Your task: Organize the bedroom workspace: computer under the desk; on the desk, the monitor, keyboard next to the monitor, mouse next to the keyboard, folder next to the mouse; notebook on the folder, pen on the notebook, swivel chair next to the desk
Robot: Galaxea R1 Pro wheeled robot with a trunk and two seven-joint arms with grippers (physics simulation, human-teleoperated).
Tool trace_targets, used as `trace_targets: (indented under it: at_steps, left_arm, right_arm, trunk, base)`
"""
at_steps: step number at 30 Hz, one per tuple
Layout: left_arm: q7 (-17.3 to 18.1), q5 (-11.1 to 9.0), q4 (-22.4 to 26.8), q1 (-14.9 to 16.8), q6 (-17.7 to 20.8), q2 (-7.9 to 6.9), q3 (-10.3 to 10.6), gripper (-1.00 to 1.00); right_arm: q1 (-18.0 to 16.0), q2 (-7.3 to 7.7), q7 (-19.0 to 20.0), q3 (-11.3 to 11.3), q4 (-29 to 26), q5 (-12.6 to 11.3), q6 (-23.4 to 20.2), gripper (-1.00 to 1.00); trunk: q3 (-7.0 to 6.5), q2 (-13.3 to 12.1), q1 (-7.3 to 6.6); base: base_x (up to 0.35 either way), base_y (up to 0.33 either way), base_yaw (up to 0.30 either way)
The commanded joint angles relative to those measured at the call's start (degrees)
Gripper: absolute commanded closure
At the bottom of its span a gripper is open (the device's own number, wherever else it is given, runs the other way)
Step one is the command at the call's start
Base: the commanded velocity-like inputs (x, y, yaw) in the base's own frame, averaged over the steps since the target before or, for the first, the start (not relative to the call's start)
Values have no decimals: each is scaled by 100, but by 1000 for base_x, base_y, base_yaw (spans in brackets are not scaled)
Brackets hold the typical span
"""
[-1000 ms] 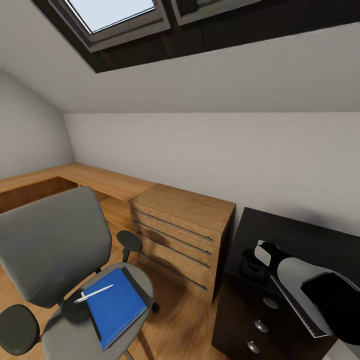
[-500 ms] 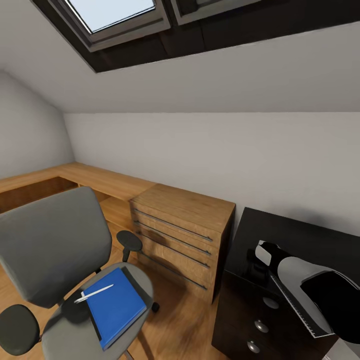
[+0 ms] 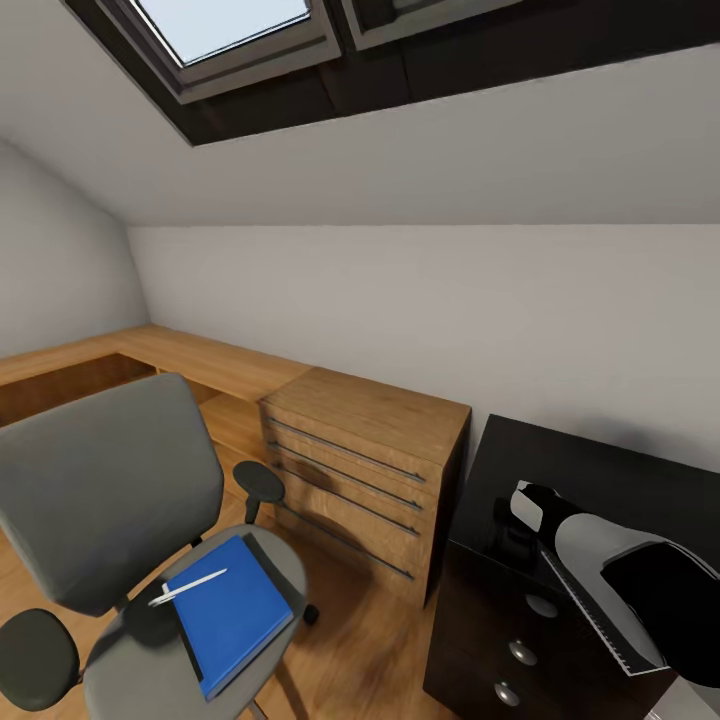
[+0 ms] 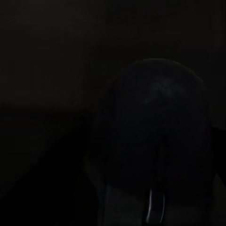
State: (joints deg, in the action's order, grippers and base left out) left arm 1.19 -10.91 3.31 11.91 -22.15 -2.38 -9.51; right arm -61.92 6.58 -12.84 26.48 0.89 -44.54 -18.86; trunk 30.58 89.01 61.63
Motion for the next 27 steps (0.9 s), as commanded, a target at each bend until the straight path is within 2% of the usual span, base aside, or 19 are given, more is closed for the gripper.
trace_targets:
  at_steps: [1, 4, 27]
  left_arm:
    - [13, -8, -6, 5, -17, 0, -24, -100]
    - [13, -7, -6, 5, -17, 0, -22, -100]
    - [13, -7, -6, 5, -17, 0, -16, -100]
  right_arm:
    - [58, 1, -8, -135, 8, -152, -30, 100]
    - [58, 1, -3, -135, 8, -152, -30, 100]
    - [58, 1, 6, -129, -36, -152, -21, 100]
  trunk:
    - [7, 2, 36]
    - [7, 2, 36]
    - [-405, -920, -469]
  base:
    - [0, 0, 0]
    - [0, 0, 0]
    - [0, 0, 0]
